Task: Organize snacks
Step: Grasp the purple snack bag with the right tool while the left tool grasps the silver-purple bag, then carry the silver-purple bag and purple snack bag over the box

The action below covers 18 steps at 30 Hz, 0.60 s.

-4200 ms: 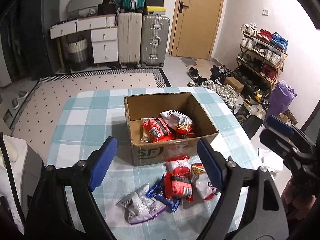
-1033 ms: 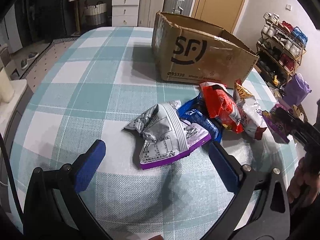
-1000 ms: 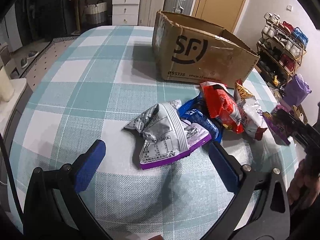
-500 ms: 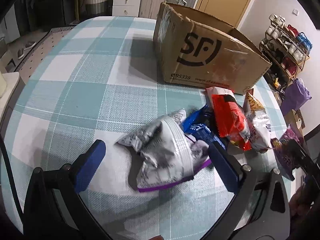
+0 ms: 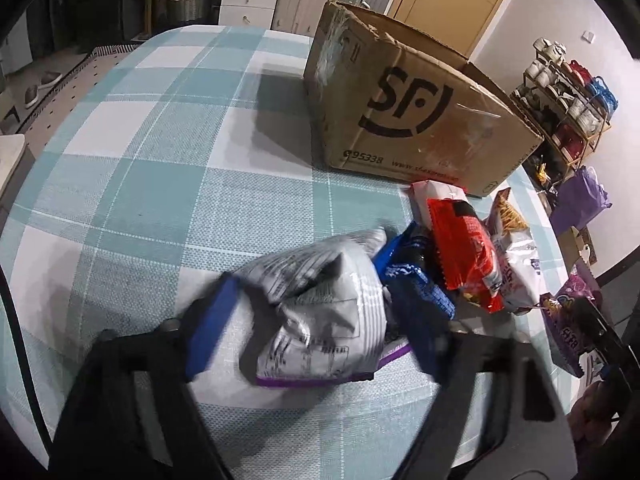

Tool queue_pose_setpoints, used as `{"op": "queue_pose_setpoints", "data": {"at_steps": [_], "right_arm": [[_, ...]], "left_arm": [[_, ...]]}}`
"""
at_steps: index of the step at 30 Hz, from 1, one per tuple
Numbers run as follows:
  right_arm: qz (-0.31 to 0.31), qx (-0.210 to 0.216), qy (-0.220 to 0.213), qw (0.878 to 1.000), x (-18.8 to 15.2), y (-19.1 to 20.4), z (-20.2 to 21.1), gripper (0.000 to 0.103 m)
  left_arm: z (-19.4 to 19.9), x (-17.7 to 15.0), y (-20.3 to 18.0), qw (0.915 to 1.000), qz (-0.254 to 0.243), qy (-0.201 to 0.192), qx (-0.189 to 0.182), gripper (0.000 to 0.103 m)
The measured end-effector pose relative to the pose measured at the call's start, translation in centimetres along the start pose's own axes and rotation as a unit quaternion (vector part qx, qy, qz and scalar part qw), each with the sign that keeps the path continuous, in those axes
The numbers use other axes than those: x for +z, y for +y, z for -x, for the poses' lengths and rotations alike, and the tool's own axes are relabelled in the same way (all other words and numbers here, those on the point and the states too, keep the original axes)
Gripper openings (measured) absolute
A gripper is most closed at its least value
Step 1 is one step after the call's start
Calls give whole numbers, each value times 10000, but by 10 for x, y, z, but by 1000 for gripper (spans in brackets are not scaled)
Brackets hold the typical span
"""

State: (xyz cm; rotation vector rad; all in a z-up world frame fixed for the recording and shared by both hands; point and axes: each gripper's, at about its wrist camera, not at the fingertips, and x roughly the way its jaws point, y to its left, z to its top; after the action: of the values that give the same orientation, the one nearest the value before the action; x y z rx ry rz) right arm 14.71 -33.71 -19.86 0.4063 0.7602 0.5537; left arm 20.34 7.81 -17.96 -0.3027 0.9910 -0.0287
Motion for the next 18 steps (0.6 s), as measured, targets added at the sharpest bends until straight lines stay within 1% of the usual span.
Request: {"op": "queue_pose_setpoints", "data": {"at_steps": [2, 3, 4, 7, 9, 11, 13, 18], "right_arm": [[-22, -3, -2, 10000, 0, 0, 1, 36], [-28, -11, -2, 10000, 0, -1, 1, 36], [-27, -21, -7, 10000, -1, 0, 2, 36], [-14, -29, -21, 10000, 0, 3, 5, 36], [31, -35, -38, 10000, 1, 7, 7, 36], [94, -42, -65, 9999, 1, 12, 10, 36], [133, -32, -94, 9999, 2, 16, 13, 36], [259, -29, -152, 9995, 2, 30, 21, 36]], "left_arm": [[2, -1, 2, 10000, -48, -4, -50, 59], [2, -1, 2, 9999, -111, 15, -132, 45], [4, -3, 2, 9996, -228, -48, -128, 43], [6, -7, 2, 9988, -459, -139, -112, 40], [10, -9, 4, 9990, -418, -94, -151, 39], [15, -10, 6, 9989, -442, -140, -86, 39], [21, -12, 7, 9989, -433, -159, -129, 39], [43, -16, 7, 9983, -427, -376, -109, 39]]}}
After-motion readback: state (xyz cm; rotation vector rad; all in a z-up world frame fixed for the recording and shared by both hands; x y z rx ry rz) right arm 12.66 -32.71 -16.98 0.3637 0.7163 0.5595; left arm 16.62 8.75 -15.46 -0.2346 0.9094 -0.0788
